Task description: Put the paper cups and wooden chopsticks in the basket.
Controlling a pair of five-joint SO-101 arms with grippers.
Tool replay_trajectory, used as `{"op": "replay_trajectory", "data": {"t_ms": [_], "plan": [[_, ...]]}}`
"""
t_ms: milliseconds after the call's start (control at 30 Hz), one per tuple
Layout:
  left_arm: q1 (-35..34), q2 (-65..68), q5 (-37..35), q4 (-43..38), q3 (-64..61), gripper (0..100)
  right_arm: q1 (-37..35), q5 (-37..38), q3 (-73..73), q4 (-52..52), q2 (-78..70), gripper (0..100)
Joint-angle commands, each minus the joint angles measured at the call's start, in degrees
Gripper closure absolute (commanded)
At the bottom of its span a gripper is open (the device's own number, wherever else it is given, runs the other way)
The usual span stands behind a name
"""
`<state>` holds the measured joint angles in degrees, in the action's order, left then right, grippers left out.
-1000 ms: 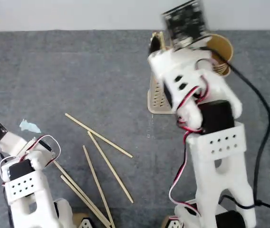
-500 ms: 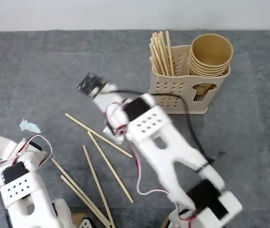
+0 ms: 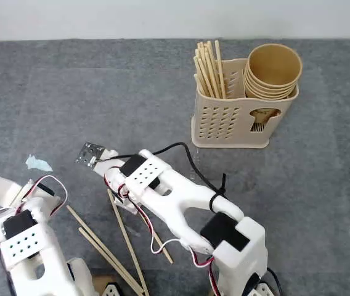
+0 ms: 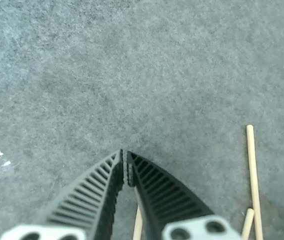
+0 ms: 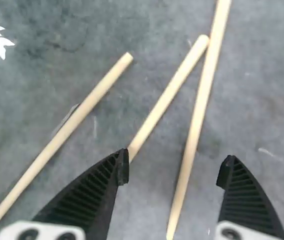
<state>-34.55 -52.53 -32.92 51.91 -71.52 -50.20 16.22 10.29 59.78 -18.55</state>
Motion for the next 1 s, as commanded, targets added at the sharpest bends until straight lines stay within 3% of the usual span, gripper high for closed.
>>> {"op": "replay_trajectory", "data": {"t_ms": [0,800,967], "plan": [[-0.3,-1.2,0.2,-1.1,0.7,99,0.9,0.4,-0.8,-2.4,-0.7,70.2],[-0.3,-1.2,0.2,-1.1,0.7,99,-3.1,0.4,-1.1,6.0,-3.0,70.4],[-0.2,-1.2,0.2,-1.1,0.7,99,-2.9,1.1,-1.8,6.5,-4.4,84.7]]}}
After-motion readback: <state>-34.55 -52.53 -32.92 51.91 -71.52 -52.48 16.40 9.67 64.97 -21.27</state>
